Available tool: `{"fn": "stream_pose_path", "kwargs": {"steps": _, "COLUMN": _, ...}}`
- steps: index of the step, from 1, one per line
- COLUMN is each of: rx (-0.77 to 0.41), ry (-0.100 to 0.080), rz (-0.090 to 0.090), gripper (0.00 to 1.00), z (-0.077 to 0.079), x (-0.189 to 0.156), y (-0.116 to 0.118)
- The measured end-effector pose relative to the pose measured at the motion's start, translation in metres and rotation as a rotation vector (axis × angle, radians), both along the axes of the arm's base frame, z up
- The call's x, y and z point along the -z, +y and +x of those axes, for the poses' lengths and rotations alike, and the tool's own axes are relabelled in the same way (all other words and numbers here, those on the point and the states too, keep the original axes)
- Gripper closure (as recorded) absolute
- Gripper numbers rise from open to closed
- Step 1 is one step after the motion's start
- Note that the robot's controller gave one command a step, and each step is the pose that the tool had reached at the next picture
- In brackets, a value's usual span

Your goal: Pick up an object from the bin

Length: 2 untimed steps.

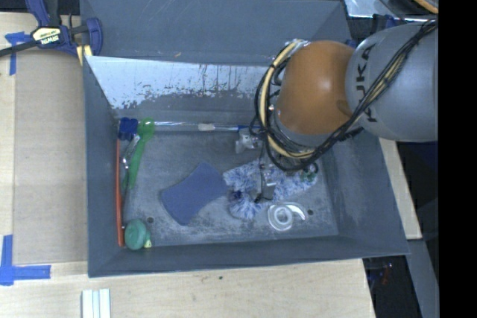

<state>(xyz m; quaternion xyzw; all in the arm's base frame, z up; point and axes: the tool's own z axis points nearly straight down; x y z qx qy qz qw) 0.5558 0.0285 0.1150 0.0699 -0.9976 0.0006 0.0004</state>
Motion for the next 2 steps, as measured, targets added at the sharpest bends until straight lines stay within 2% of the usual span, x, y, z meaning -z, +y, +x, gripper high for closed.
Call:
{"fn": "stream_pose_path", "kwargs": {"steps": 1, "rx": -0.012, "ry": -0.008, "rz": 0.002, "gripper": 1.00, "z": -0.0130, "x": -0.0016, "y": -0.0196}}
{"fn": "stream_pose_path", "kwargs": {"steps": 2, "rx": -0.012, "ry": -0.008, "rz": 0.002, "gripper": 1.00, "z": -0.0130, "x": -0.0016, "y": -0.0197}}
